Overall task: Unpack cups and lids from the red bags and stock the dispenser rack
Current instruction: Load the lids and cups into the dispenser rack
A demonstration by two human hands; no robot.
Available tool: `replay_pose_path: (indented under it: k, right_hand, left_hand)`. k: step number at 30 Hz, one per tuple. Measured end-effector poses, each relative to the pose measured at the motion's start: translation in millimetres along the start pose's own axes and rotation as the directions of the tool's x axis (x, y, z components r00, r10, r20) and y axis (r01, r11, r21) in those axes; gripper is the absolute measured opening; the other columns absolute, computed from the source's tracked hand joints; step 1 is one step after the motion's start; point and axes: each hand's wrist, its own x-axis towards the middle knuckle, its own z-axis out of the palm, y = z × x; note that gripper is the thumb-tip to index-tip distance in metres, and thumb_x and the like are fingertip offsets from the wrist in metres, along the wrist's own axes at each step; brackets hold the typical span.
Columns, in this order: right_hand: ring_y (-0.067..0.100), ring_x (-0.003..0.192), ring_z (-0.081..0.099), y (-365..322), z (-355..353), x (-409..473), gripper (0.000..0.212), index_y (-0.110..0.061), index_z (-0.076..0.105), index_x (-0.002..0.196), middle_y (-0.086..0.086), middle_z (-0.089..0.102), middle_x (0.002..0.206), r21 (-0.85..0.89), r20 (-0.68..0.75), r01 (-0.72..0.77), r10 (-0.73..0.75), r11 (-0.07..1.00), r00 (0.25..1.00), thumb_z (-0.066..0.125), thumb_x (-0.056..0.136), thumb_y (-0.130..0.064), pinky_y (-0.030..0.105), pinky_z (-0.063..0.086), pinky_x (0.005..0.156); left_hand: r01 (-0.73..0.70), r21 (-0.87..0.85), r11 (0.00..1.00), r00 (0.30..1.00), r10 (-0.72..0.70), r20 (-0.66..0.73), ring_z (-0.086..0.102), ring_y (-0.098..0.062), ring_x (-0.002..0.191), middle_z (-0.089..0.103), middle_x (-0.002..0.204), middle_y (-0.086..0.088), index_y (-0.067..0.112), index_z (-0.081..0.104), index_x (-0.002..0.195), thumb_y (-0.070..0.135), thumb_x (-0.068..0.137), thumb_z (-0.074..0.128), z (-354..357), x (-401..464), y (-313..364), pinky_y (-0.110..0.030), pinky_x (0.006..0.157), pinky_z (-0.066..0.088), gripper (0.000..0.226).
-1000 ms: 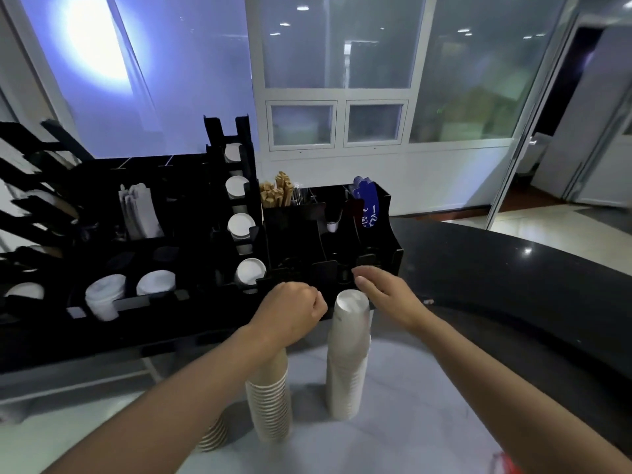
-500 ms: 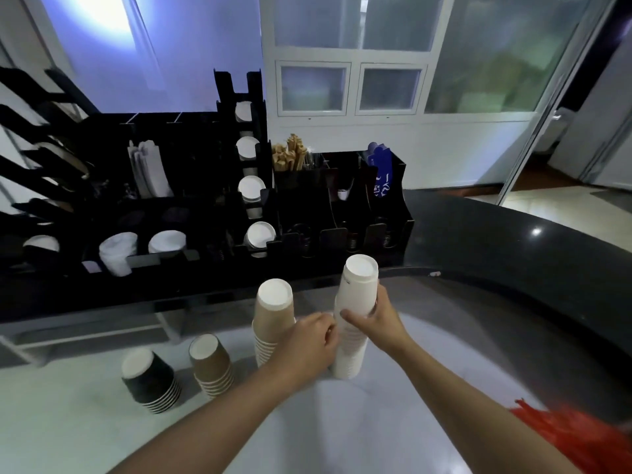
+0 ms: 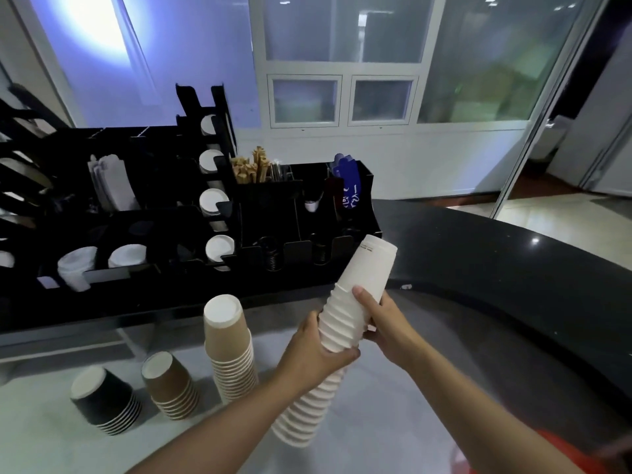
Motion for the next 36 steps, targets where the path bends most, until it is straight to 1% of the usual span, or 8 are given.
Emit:
replay_pose_path:
  k: [2,6,10,13,20,26,31,36]
  right_hand:
    - [0.024,0.115,0.067,2,-7,-2,0.066,-0.032,0.048,0.136,0.005,0.067,0.128,0.036,0.04,0.021,-0.022,0.999,0.999,0.078,0.082,-0.056,0.035,0.057,0.086]
    - [0.034,0.123,0.062,15,-15,-4,0.078,-0.038,0.037,0.14,0.011,0.061,0.136,0.165,0.095,-0.016,0.001,0.986,0.996,0.086,0.079,-0.042,0.055,0.053,0.099]
    - [0.038,0.121,0.063,20,-12,0,0.075,-0.036,0.038,0.139,0.015,0.06,0.136,0.168,0.087,-0.029,0.014,0.985,0.996,0.086,0.082,-0.033,0.059,0.052,0.098]
    - [0.039,0.118,0.065,19,-1,1,0.074,-0.029,0.039,0.14,0.018,0.062,0.133,0.142,0.049,-0.017,0.01,0.99,0.999,0.086,0.082,-0.031,0.058,0.054,0.096]
    - [0.039,0.113,0.067,16,28,2,0.07,-0.017,0.044,0.136,0.021,0.064,0.126,0.093,-0.049,0.021,-0.016,0.995,0.999,0.085,0.08,-0.028,0.057,0.056,0.093]
    - [0.036,0.109,0.069,20,48,5,0.076,-0.017,0.046,0.134,0.018,0.066,0.123,0.075,-0.173,0.037,-0.024,0.997,0.985,0.089,0.073,-0.031,0.058,0.057,0.092]
    - [0.016,0.106,0.069,21,62,9,0.093,-0.031,0.038,0.135,-0.004,0.065,0.119,-0.067,-0.359,0.048,-0.069,0.997,0.931,0.091,0.06,-0.048,0.041,0.061,0.087]
    - [0.014,0.106,0.069,12,58,16,0.086,-0.032,0.044,0.131,-0.004,0.067,0.119,-0.081,-0.374,0.121,-0.143,0.989,0.916,0.091,0.061,-0.049,0.033,0.06,0.081]
  left_hand:
    - [-0.002,-0.078,0.997,0.999,0.005,0.037,0.062,0.001,0.101,0.063,0.115,0.019,0.039,0.043,0.125,0.067,0.057,0.082,3,0,6,-0.033,0.089,0.056,0.083]
    - [0.034,-0.295,0.955,0.976,0.032,0.217,0.071,-0.006,0.099,0.075,0.108,0.011,0.034,0.059,0.123,0.053,0.067,0.085,3,0,13,-0.039,0.093,0.058,0.064]
    - [0.077,-0.403,0.912,0.955,0.048,0.292,0.074,-0.019,0.1,0.077,0.108,0.0,0.026,0.061,0.123,0.044,0.073,0.084,-1,3,12,-0.046,0.095,0.057,0.058]
    - [0.144,-0.476,0.868,0.938,0.033,0.345,0.075,-0.026,0.095,0.077,0.105,-0.005,0.031,0.063,0.119,0.047,0.074,0.087,-5,5,10,-0.043,0.085,0.061,0.053]
    - [0.154,-0.443,0.883,0.939,0.008,0.343,0.076,-0.02,0.088,0.078,0.098,-0.001,0.027,0.068,0.113,0.04,0.074,0.084,-20,15,-5,-0.026,0.07,0.06,0.044]
    - [0.081,-0.355,0.931,0.953,0.031,0.3,0.075,-0.012,0.089,0.077,0.098,0.005,0.029,0.065,0.115,0.044,0.068,0.085,-23,22,-17,-0.039,0.086,0.061,0.053]
    - [0.04,-0.137,0.99,0.995,-0.027,0.095,0.066,0.008,0.079,0.07,0.096,0.016,0.039,0.048,0.118,0.064,0.053,0.083,-18,25,-23,-0.015,0.062,0.051,0.078]
    - [0.02,-0.155,0.988,0.987,0.005,0.158,0.061,0.014,0.083,0.066,0.1,0.021,0.042,0.042,0.12,0.063,0.054,0.085,-15,35,-39,-0.007,0.056,0.046,0.081]
